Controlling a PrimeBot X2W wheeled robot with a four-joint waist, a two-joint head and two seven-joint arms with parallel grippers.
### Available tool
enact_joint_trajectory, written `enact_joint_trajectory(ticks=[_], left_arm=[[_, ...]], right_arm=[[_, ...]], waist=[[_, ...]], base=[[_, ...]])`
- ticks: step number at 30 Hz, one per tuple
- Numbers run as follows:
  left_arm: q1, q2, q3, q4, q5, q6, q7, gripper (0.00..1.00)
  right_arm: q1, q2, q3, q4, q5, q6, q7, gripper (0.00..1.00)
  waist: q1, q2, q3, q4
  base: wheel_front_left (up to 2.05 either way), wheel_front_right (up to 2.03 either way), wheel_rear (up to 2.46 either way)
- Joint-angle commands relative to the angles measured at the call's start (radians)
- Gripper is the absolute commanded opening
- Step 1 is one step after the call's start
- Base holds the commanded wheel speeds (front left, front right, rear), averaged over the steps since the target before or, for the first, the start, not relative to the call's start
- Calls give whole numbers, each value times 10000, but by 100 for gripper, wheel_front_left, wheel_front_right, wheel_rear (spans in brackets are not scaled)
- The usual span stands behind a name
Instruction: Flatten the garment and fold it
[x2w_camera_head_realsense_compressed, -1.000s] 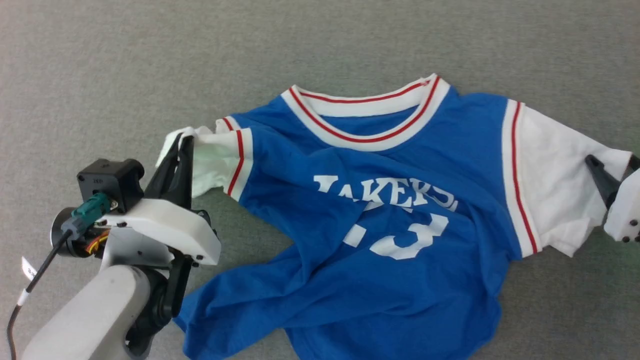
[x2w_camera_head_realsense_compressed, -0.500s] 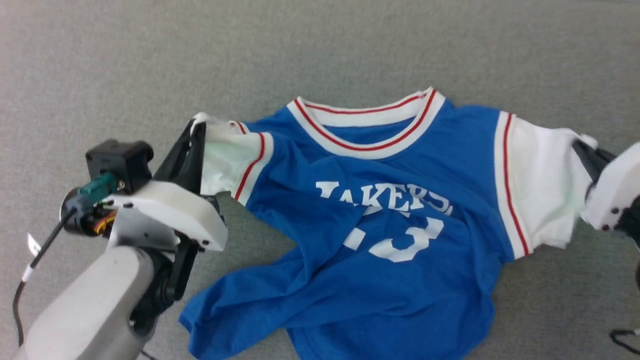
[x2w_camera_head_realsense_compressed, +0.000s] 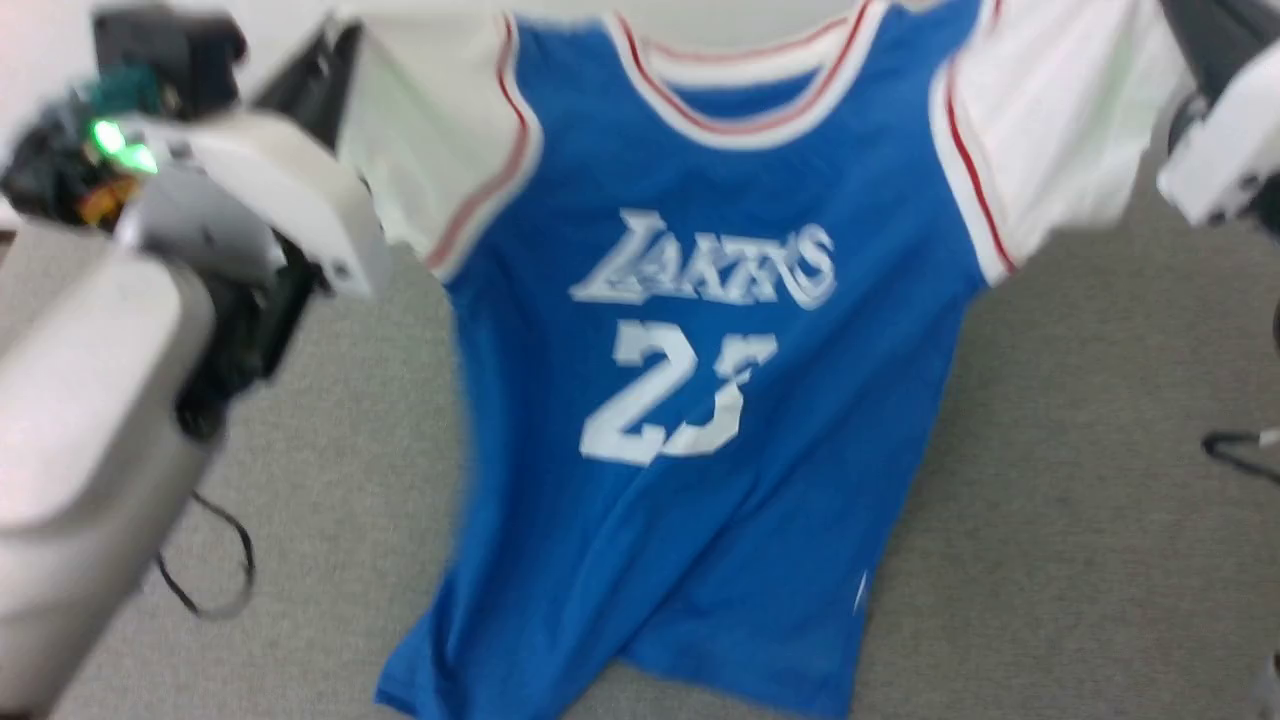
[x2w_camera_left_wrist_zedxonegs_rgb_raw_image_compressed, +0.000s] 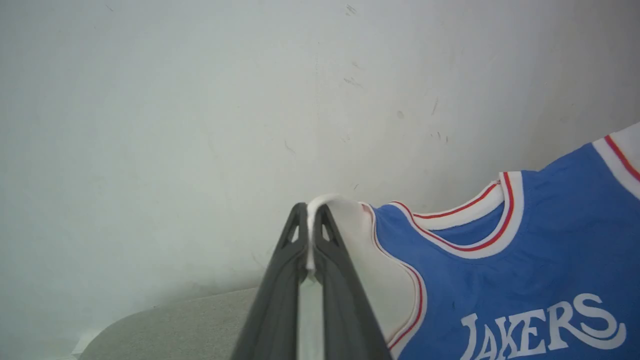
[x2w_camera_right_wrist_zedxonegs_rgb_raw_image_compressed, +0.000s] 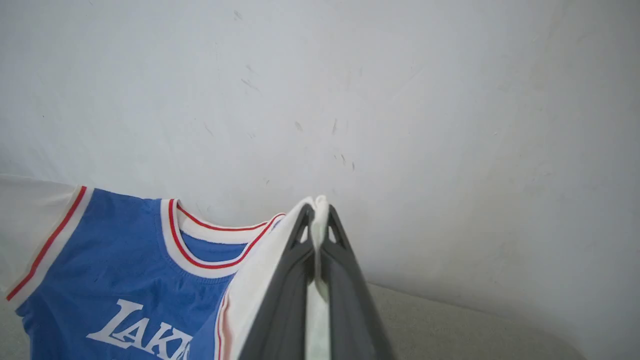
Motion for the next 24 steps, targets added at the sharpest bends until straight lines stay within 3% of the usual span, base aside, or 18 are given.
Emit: enact_joint_trajectory(ticks=[1,7,16,20,24], left_arm=[[-420,50,-28,172,175,-130,73,0],[-2427,-389,175,1420,165,-507,523,0],[-4039,-379,109,2446,-230,-878,2365,0],[-4201,-293,248,2149,-557,-665,3062,0],[-4414,-358,505,1834,-739,-119,3429,0]], right_arm=[[-354,-36,75,161,-122,-6,-91,0],[-2337,3,509,1631,-486,-6,-591,0],[-3948,403,626,3307,-475,-6,-178,0],[-4228,293,635,3267,-237,-6,430,0],[-4680,294,259,3278,-314,-6,723,0]], waist=[[1,-1,-886,-554],[1,-1,-1424,-870],[1,-1,-1410,-1217],[1,-1,-969,-1288],[1,-1,-133,-1392]], base=[[0,0,0],[0,0,0],[0,0,0],[0,0,0],[0,0,0]])
